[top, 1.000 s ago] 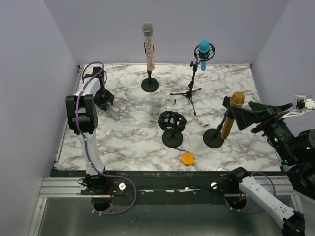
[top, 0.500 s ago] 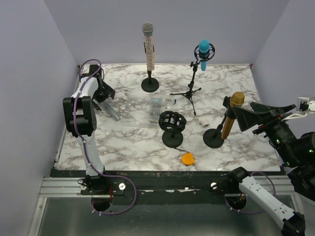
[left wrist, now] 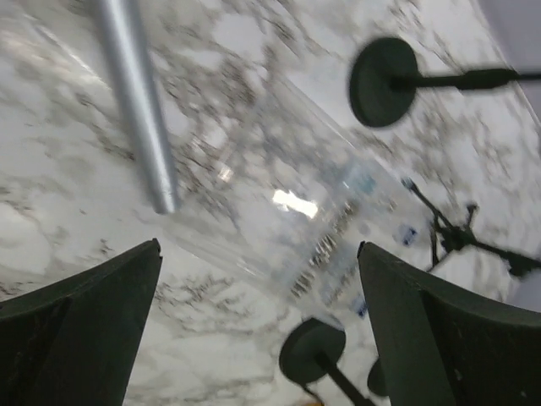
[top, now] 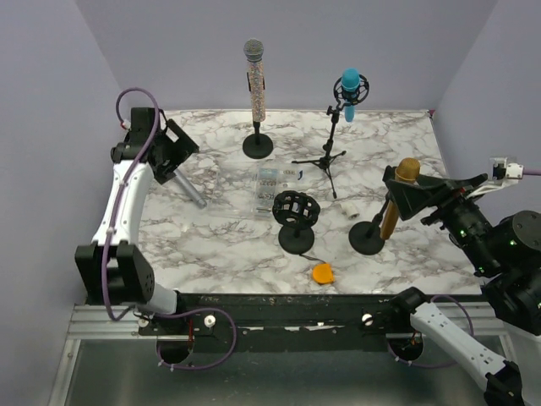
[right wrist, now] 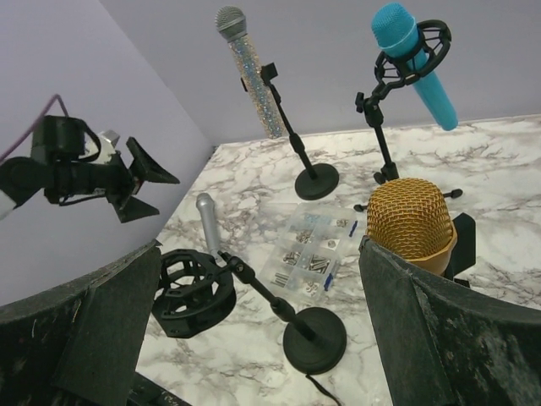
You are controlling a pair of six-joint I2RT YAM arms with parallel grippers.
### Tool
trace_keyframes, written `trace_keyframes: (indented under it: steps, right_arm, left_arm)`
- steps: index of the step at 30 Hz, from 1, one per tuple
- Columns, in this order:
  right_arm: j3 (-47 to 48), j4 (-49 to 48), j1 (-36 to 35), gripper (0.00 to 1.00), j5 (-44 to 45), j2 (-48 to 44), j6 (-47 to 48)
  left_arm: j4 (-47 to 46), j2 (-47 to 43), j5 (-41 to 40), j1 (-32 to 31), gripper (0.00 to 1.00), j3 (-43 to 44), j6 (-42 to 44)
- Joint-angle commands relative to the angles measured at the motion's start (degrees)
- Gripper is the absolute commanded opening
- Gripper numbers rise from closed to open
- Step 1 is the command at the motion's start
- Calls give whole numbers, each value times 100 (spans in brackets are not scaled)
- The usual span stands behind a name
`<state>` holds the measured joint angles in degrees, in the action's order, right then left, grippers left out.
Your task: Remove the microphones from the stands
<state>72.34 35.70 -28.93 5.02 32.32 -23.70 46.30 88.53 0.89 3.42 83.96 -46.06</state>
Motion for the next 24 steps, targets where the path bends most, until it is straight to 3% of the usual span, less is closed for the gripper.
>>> trace_keyframes:
  steps: [1, 4, 7, 13, 21, 24]
  right_arm:
    - [-35, 76, -33, 100, -253, 54, -163]
    - [5, 166, -34, 100, -396, 172, -247]
    - [136, 288, -33, 100, -727, 438, -285]
    - [906, 806, -32, 100, -1853, 1545, -230]
    - [1184, 312, -34, 100, -3068, 2438, -691]
    - [1186, 275, -34, 100, -2535, 2613, -776]
  left_arm:
    - [-1472, -1465, 2486, -787, 98, -989, 714]
    - [-2529, -2238, 3782, -1454, 99, -1670, 734]
    - [-3249, -2661, 4254, -2080, 99, -2056, 502]
    - [-3238, -2904, 3806, -2871, 99, -2192, 771]
    - [-2828, -3070, 3262, -3552, 98, -2174, 1263]
    - [-2547, -3078, 2949, -3751, 96, -2071, 1390]
